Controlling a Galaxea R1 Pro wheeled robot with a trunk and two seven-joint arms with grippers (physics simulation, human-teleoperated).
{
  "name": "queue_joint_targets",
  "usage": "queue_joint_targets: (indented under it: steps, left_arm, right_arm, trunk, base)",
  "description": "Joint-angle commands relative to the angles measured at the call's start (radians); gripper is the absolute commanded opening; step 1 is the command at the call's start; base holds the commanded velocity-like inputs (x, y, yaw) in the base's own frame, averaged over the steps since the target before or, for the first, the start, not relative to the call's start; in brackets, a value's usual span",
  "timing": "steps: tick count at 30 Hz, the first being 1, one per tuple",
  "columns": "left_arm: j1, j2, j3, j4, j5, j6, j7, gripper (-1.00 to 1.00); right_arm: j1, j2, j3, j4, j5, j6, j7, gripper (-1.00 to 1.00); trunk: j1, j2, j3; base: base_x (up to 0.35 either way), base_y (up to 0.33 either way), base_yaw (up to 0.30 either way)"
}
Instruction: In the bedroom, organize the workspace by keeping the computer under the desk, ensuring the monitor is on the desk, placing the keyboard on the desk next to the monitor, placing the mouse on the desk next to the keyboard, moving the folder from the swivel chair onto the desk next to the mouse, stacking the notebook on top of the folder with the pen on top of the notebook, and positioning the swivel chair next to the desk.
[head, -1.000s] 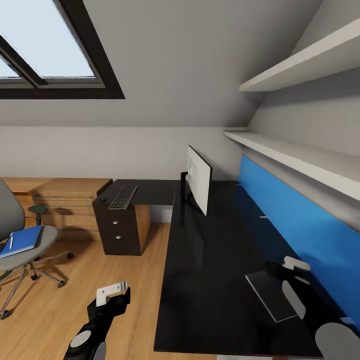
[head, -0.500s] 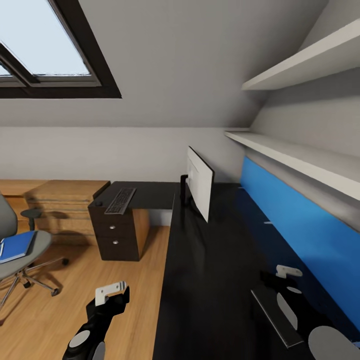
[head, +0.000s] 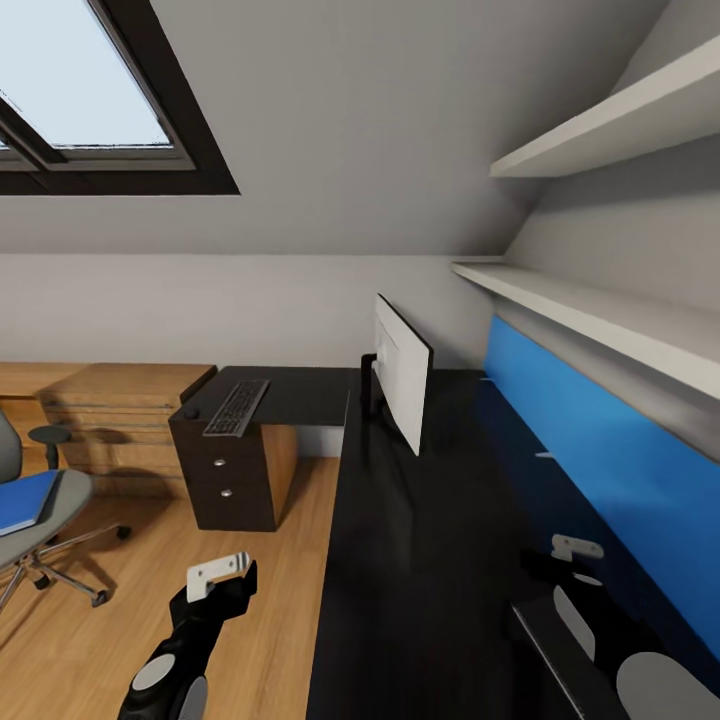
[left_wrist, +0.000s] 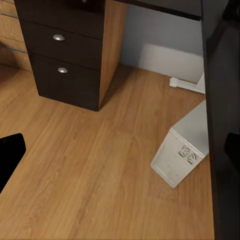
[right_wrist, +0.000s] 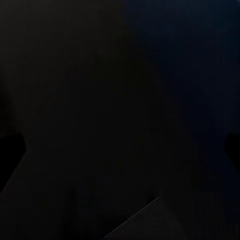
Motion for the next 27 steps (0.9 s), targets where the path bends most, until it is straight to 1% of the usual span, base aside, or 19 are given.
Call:
queue_joint_targets:
  steps: [1,7,27]
  left_arm:
    - [-0.001,0.000,-0.001,-0.004,0.011,0.003,0.009,1.00]
    - [0.000,-0.001,0.000,-0.013,0.012,0.003,0.010,1.00]
    - [0.000,-0.003,-0.003,-0.015,0.011,0.003,0.010,1.00]
  right_arm:
    - [0.000,0.000,0.001,-0.003,-0.005,0.013,-0.004,1.00]
    - [-0.001,-0.001,-0.002,-0.004,-0.005,0.043,-0.005,1.00]
    - [-0.003,-0.006,-0.008,-0.003,-0.004,0.047,-0.008,1.00]
  trunk:
    - [0.004,-0.008,-0.005]
    - [0.027,-0.050,-0.023]
    - [0.104,-0.190,-0.086]
  base:
    - [0.008,0.000,0.000]
    - [0.003,0.000,0.000]
    - [0.000,0.000,0.000]
